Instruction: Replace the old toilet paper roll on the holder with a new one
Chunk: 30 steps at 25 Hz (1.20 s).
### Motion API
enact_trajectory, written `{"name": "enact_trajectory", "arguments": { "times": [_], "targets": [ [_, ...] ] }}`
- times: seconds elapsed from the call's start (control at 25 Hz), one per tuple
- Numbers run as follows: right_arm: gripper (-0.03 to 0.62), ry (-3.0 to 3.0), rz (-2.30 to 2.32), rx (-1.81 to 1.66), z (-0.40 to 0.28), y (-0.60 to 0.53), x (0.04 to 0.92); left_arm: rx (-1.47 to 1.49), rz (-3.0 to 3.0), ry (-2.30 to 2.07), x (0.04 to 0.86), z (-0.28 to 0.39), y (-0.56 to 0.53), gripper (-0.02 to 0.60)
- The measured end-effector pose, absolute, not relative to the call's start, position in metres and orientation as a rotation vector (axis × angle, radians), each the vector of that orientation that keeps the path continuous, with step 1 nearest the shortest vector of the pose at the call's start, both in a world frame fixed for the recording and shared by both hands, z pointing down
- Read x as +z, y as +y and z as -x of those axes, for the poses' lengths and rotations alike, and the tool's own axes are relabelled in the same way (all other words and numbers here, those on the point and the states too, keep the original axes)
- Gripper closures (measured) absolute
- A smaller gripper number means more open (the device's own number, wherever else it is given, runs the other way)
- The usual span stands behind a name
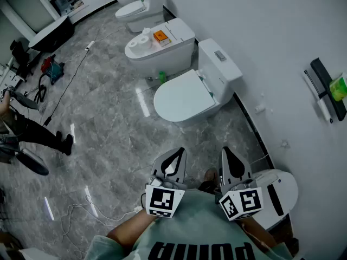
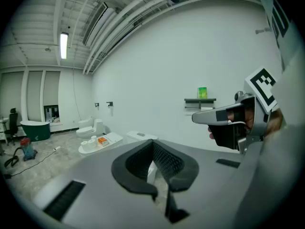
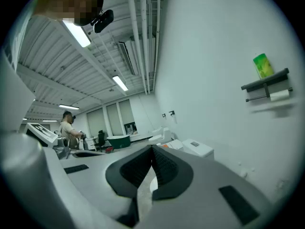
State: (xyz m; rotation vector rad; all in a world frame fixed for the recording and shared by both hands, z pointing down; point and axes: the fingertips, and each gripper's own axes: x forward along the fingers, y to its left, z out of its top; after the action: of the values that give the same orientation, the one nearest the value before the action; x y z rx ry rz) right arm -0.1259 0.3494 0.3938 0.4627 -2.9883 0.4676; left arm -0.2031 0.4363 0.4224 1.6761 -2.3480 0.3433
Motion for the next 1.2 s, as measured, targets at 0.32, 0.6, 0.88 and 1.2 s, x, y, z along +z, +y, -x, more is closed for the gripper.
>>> {"name": "enact_trajectory", "arguments": {
  "times": [0.32, 0.6, 0.88, 1.2],
  "targets": [
    [0.586, -2.995, -0.557, 0.463, 0.088, 0.270, 0.390, 0.351, -1.739, -2.326, 0.417, 0.175, 0.355, 0.577],
    [0.586, -3.004, -0.650, 0.487, 0.056, 0.211, 0.392, 0.399, -1.814, -2.297, 0.414, 0.149, 0.296, 0.577],
    [0.586, -2.996, -0.731, 0.497, 0.035, 0.178, 0.394, 0.421, -1.879, -2.240, 0.418, 0.131, 0.257, 0.577],
    [0.586, -2.920, -0.886, 0.495, 0.021, 0.151, 0.403, 0.417, -1.996, -2.117, 0.427, 0.126, 0.217, 0.577]
  ]
}}
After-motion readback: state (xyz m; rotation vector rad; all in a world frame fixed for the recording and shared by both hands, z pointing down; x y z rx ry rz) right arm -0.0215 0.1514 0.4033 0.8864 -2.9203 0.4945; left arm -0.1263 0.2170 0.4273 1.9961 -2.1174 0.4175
